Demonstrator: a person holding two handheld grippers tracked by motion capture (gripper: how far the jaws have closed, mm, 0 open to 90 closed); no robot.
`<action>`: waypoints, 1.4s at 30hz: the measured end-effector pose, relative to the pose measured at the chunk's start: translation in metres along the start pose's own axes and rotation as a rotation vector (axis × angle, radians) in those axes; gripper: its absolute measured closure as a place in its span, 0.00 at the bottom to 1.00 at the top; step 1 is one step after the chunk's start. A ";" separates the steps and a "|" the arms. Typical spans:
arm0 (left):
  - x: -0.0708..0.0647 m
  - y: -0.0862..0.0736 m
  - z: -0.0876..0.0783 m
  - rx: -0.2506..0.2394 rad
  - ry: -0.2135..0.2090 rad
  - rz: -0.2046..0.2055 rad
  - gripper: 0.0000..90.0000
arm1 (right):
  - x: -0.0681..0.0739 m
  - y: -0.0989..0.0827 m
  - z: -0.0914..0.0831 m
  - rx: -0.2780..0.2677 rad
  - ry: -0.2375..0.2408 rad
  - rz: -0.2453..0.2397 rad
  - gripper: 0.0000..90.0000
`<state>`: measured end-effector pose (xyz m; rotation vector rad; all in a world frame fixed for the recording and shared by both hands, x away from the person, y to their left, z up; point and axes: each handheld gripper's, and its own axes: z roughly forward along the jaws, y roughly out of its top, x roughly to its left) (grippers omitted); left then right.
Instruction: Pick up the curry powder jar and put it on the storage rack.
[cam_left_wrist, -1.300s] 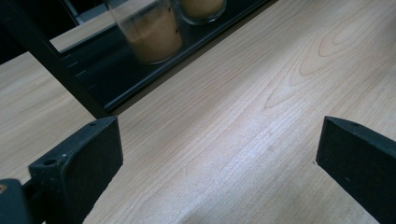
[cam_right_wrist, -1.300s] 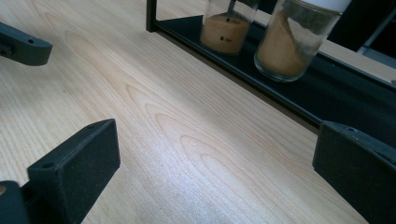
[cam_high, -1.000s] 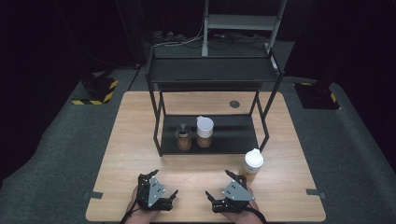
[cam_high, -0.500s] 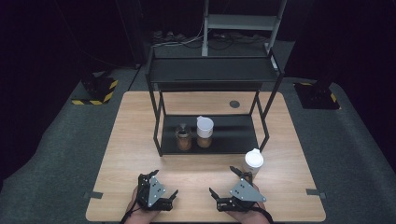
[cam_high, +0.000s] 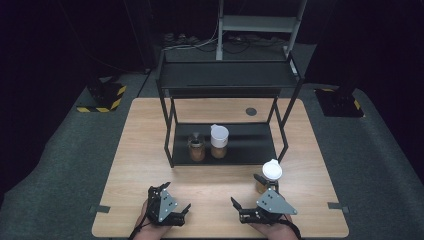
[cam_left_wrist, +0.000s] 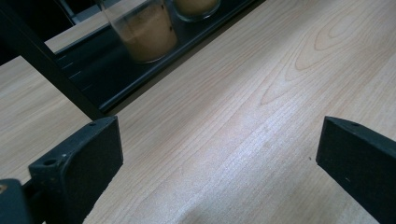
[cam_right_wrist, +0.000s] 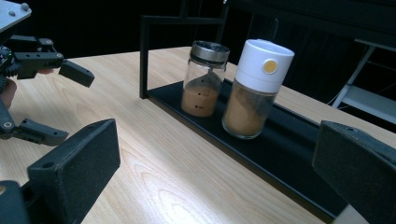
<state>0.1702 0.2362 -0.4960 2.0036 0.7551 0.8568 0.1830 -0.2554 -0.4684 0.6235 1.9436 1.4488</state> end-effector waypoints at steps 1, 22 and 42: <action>0.000 0.000 0.000 0.001 0.000 0.000 0.01 | -0.001 0.000 -0.001 -0.003 -0.002 0.002 0.00; 0.001 0.000 0.000 0.000 -0.007 -0.002 0.01 | -0.021 0.007 -0.018 -0.012 -0.044 0.011 0.00; 0.002 0.000 0.000 -0.002 -0.010 -0.002 0.01 | -0.037 0.000 -0.031 0.002 -0.136 0.048 0.00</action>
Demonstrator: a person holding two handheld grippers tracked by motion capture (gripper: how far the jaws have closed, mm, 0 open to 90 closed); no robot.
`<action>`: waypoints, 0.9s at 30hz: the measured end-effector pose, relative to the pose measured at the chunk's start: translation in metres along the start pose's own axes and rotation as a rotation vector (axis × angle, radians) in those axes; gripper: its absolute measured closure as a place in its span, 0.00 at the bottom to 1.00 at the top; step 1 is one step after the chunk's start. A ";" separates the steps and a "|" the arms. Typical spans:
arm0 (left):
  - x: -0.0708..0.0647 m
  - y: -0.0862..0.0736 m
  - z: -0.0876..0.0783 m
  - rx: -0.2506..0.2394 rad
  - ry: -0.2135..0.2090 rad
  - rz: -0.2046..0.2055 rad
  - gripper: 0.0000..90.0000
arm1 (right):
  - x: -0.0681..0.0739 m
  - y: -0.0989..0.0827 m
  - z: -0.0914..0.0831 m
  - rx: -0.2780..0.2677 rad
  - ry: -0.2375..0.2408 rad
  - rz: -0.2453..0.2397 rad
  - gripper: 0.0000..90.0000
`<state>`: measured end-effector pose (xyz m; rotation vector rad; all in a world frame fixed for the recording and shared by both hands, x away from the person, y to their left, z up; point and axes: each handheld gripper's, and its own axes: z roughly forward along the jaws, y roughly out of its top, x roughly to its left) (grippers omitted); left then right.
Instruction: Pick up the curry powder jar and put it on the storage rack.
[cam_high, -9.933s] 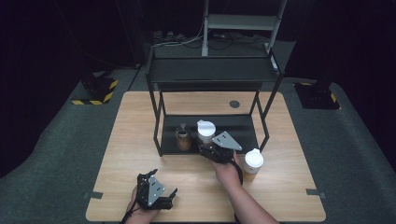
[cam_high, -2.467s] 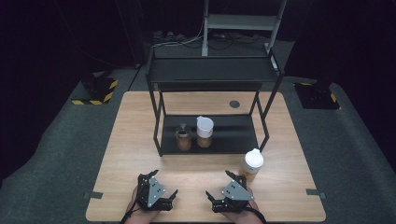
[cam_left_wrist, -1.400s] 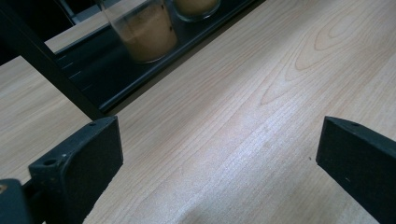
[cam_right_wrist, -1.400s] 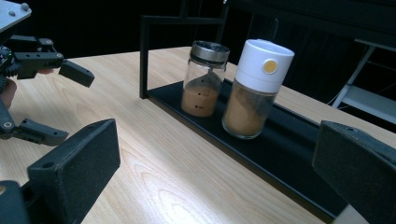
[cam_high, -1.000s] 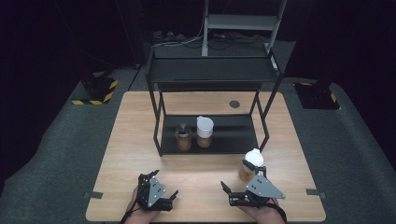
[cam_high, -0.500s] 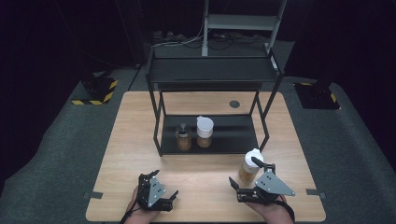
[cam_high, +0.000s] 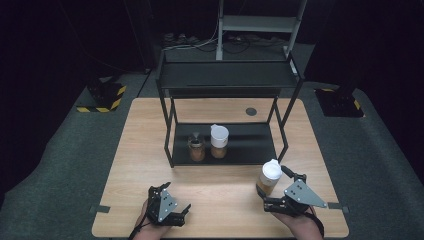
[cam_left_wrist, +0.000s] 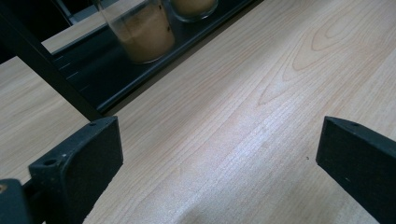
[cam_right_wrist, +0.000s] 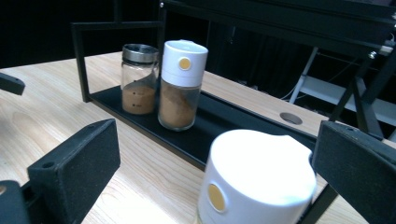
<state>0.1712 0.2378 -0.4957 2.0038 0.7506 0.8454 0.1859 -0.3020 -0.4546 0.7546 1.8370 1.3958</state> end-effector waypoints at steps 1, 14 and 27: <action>0.000 0.000 0.000 0.000 0.000 0.000 0.01 | -0.001 0.000 0.000 0.001 -0.004 0.000 0.00; 0.000 0.000 0.000 -0.002 -0.002 0.001 0.01 | -0.005 -0.009 0.001 0.007 -0.025 0.028 0.00; 0.001 0.000 0.000 -0.001 -0.004 0.002 0.01 | -0.007 -0.017 0.007 0.027 -0.047 0.056 0.00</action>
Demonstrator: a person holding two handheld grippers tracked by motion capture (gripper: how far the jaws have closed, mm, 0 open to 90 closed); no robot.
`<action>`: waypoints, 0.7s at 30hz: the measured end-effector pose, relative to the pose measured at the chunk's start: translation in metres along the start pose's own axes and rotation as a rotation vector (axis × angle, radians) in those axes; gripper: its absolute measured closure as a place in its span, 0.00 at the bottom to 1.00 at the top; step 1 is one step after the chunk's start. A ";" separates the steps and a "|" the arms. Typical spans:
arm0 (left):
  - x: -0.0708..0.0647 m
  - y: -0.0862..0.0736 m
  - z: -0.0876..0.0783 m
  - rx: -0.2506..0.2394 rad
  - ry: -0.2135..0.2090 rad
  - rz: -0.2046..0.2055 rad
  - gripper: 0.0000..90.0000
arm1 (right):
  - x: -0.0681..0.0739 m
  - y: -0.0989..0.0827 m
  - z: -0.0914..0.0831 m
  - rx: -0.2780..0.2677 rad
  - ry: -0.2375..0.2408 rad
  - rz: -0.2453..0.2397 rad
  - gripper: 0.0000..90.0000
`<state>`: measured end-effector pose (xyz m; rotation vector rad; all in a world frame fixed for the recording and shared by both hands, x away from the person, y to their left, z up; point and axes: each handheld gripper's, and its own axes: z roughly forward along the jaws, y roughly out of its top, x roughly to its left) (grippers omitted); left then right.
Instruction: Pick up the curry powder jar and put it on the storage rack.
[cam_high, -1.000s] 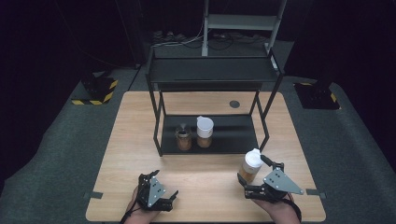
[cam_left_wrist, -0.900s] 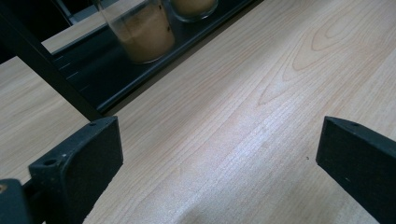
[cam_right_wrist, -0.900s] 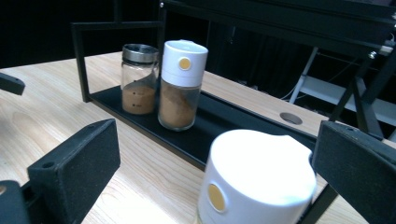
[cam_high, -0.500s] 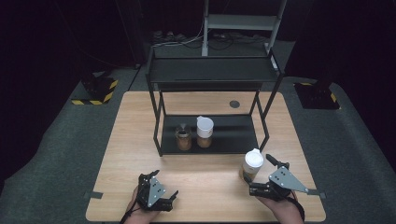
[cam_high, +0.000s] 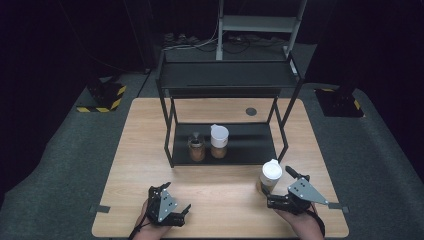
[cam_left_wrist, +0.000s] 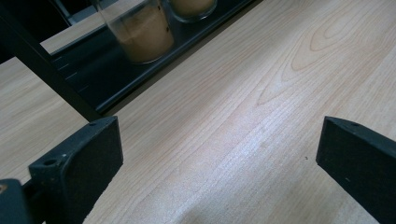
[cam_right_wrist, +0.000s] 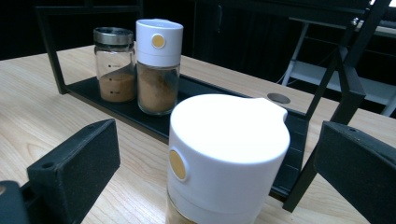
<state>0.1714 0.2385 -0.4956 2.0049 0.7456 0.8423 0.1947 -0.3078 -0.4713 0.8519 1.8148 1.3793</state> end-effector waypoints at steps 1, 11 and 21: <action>0.000 0.000 0.000 0.000 0.000 0.000 0.01 | 0.000 0.000 0.000 0.000 -0.002 0.002 0.00; 0.000 0.000 0.000 0.000 -0.001 0.001 0.01 | 0.001 -0.007 0.004 0.004 -0.012 0.010 0.00; 0.000 0.000 0.000 0.000 -0.001 0.000 0.01 | 0.005 -0.014 0.011 0.027 -0.018 0.015 0.00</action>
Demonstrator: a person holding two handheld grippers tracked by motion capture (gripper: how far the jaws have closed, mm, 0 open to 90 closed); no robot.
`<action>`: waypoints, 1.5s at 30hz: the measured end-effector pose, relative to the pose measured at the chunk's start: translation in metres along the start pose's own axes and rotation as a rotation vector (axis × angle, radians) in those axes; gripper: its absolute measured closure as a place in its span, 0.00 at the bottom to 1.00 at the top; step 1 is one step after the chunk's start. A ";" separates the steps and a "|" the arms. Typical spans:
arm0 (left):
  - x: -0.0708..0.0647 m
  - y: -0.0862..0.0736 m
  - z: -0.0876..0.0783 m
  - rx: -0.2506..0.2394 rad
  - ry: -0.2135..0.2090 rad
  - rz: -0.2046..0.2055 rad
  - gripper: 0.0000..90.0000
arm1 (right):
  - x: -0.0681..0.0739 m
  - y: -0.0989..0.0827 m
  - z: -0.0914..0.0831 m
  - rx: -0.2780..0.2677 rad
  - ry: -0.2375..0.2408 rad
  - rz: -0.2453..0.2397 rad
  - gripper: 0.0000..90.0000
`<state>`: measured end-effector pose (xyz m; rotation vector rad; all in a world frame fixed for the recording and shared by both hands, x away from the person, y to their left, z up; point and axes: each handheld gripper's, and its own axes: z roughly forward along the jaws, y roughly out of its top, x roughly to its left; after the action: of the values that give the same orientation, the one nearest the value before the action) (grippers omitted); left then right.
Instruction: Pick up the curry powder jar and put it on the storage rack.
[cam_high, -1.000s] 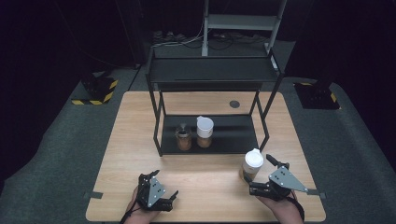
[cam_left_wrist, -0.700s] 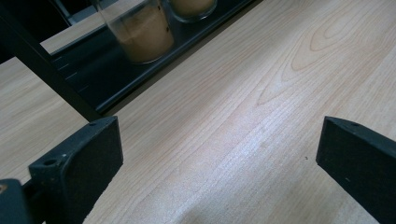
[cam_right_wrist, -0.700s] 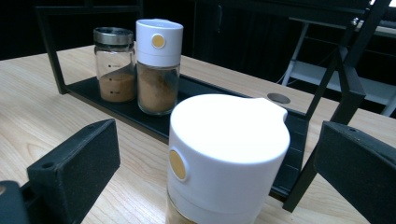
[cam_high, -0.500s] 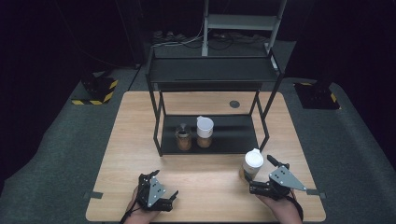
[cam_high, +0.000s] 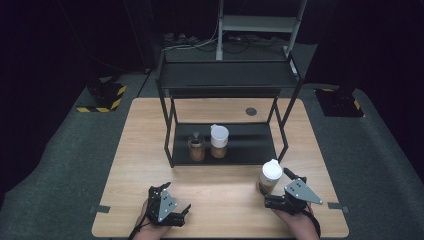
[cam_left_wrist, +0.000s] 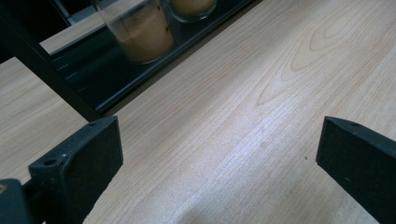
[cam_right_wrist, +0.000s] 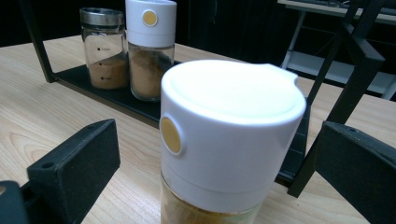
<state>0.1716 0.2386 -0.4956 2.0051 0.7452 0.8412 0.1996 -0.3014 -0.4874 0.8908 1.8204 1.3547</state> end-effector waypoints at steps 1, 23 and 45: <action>0.000 0.000 0.000 0.000 0.000 0.000 0.01 | 0.001 -0.001 0.001 0.000 -0.003 0.000 0.00; -0.001 0.000 0.000 0.001 0.002 0.005 0.01 | -0.010 -0.019 0.008 -0.001 0.011 0.105 0.12; -0.001 0.000 0.000 0.002 0.001 0.005 0.01 | -0.015 -0.022 0.012 -0.010 0.052 0.093 0.34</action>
<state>0.1714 0.2379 -0.4955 2.0087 0.7426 0.8450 0.2150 -0.3134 -0.5089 0.9539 1.8296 1.4559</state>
